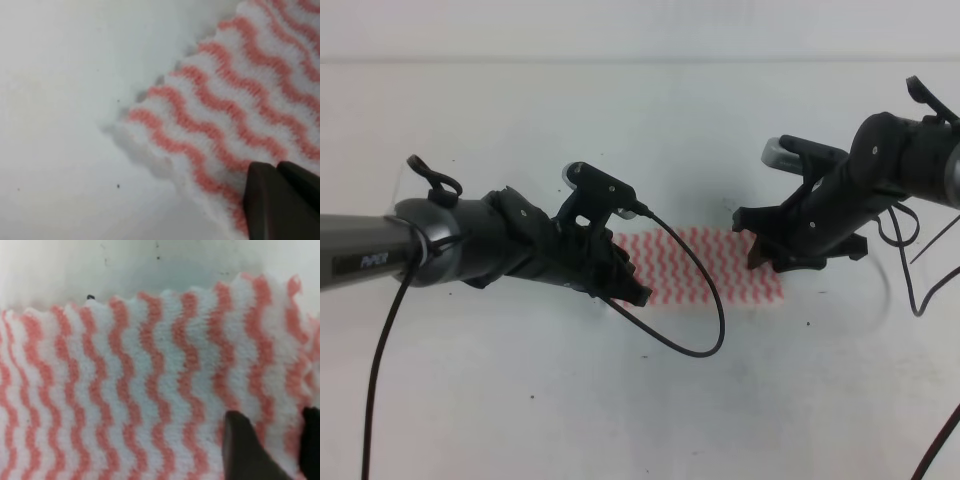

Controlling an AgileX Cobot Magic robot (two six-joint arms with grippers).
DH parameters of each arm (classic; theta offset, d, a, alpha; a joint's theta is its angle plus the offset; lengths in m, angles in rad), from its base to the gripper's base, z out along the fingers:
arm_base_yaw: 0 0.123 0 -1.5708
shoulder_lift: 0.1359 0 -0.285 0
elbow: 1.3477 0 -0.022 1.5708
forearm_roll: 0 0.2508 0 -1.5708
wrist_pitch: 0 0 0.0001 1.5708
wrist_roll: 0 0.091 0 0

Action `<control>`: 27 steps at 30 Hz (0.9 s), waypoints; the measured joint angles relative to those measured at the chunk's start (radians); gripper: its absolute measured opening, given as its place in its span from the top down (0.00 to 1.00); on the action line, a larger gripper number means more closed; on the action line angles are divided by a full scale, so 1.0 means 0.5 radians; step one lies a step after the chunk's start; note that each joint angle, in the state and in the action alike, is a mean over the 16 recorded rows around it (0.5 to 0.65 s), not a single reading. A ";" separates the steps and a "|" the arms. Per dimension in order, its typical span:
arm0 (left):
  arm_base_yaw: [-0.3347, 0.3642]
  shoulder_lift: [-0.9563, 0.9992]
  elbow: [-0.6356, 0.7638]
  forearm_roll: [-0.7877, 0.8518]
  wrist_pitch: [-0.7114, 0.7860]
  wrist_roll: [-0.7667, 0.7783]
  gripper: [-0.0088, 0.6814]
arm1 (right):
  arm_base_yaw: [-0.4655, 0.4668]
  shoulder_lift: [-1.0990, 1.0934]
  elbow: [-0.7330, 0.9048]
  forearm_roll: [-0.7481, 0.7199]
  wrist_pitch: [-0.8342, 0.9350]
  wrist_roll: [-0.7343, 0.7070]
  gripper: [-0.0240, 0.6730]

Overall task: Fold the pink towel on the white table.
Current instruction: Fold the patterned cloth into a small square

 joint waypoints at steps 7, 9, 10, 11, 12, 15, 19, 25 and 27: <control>0.000 0.001 0.000 0.000 0.000 0.000 0.99 | 0.000 0.026 0.000 -0.014 0.008 -0.003 0.70; 0.000 0.001 0.000 0.000 0.000 0.000 0.99 | 0.000 0.033 0.001 -0.021 0.017 -0.004 0.72; 0.000 0.000 0.000 0.000 0.000 0.000 0.99 | 0.000 0.036 -0.001 -0.022 0.018 -0.004 0.73; 0.000 0.001 0.000 0.000 0.000 0.000 0.99 | 0.000 0.038 -0.002 -0.025 0.026 -0.004 0.75; 0.000 0.001 -0.001 0.000 0.000 0.000 0.99 | 0.000 0.041 -0.002 -0.030 0.028 -0.005 0.77; 0.000 0.001 -0.001 0.000 0.000 0.000 0.99 | 0.000 0.046 -0.006 -0.038 0.032 -0.005 0.82; 0.000 0.002 -0.001 0.000 0.000 0.000 0.99 | -0.001 0.044 -0.011 -0.047 0.027 -0.005 0.89; 0.000 0.003 -0.001 0.000 0.001 -0.001 0.99 | 0.000 0.030 -0.024 -0.041 0.032 -0.005 0.97; 0.000 0.003 -0.002 0.000 0.002 -0.001 0.99 | 0.000 0.015 -0.029 -0.038 0.031 -0.005 0.98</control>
